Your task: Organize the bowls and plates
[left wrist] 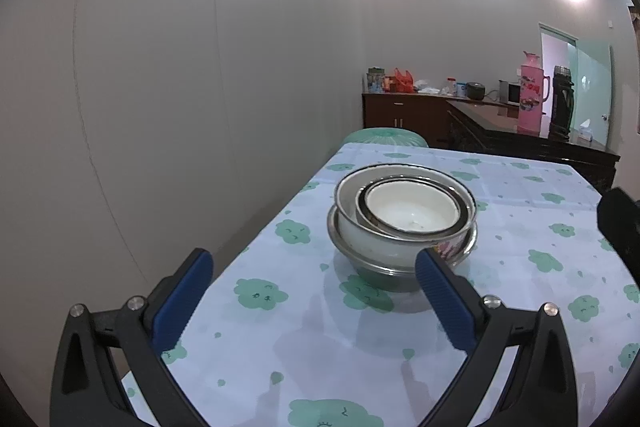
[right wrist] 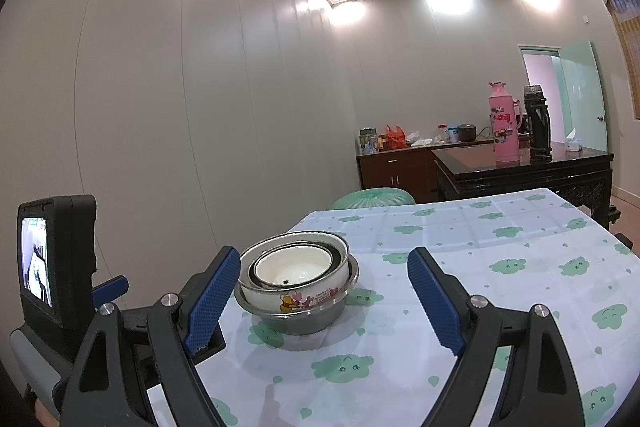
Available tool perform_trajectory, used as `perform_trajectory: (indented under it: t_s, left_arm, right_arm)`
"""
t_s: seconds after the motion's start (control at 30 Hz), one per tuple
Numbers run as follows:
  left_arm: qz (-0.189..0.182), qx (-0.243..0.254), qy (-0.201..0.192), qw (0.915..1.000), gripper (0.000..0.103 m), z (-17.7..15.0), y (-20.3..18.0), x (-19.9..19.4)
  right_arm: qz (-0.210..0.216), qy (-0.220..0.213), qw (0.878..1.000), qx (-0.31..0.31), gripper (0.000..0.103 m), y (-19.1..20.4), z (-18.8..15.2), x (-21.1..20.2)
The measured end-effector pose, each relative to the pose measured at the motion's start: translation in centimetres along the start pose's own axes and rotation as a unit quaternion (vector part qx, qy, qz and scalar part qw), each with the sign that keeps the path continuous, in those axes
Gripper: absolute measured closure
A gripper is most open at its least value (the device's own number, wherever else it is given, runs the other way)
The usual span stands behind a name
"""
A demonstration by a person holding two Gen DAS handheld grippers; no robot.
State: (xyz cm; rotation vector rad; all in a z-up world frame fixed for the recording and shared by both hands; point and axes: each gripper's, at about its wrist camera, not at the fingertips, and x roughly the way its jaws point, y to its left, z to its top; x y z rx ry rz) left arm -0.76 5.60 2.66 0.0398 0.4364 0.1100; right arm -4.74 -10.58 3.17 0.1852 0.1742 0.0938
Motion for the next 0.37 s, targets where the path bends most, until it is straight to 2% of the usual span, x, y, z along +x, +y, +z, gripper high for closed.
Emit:
perform_trajectory:
  t_s: [0.17,0.37]
  left_arm:
    - [-0.014,-0.004,0.010,0.9998,0.001,0.05,0.09,0.38]
    - [-0.015,-0.004,0.015,0.9998,0.000,0.02,0.01,0.77]
  right_arm:
    - [-0.001,0.002,1.000,0.002,0.015,-0.10,0.00,0.13]
    - [-0.002,0.007,1.000,0.005,0.015,-0.28,-0.06,0.45]
